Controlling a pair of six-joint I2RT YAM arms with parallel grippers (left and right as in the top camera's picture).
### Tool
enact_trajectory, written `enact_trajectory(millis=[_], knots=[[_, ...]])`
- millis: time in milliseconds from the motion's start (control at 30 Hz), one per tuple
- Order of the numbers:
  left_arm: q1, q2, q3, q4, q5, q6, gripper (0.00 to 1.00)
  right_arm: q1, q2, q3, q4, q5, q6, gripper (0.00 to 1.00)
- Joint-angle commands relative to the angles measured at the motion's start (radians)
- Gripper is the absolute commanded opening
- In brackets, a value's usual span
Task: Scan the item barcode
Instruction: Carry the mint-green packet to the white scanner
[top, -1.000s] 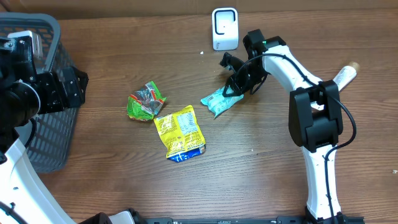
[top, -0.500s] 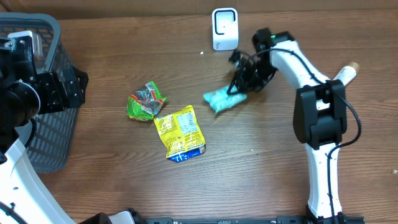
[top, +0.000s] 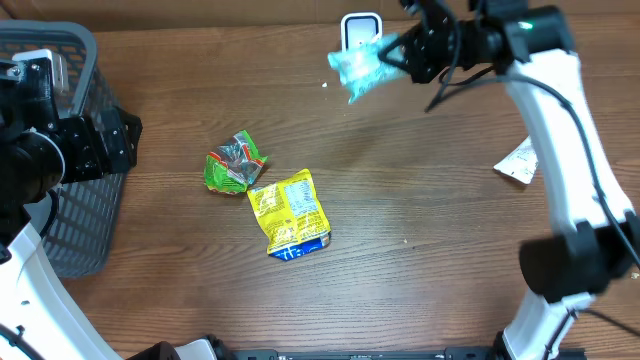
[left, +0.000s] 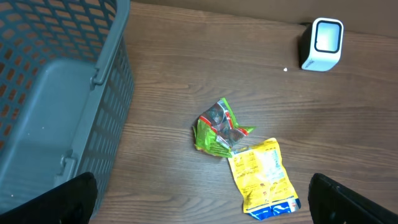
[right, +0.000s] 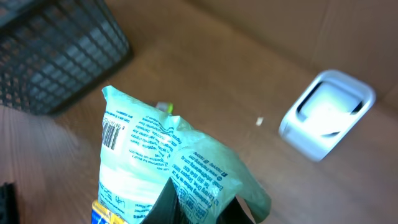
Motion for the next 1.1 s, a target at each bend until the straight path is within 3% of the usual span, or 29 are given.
enact_trajectory(millis=[0,200,467,633,900,1067], knots=[[0.008,0.002,-0.003,0.002,0.014,0.014,1.0,0.001,-0.052,0.016,0.011,0.037,-0.006,0.04],[0.008,0.002,-0.003,0.002,0.014,0.014,1.0,0.023,-0.062,0.016,0.057,0.192,0.099,0.04],[0.008,0.002,-0.003,0.002,0.014,0.015,1.0,0.193,-0.039,0.012,0.256,0.877,0.135,0.04],[0.008,0.002,-0.003,0.002,0.014,0.015,1.0,0.243,0.035,0.012,0.435,1.156,-0.008,0.04],[0.008,0.002,-0.003,0.002,0.014,0.014,1.0,0.244,0.174,0.012,0.635,1.228,-0.496,0.04],[0.008,0.002,-0.003,0.002,0.014,0.014,1.0,0.244,0.27,0.012,0.783,1.245,-0.668,0.04]])
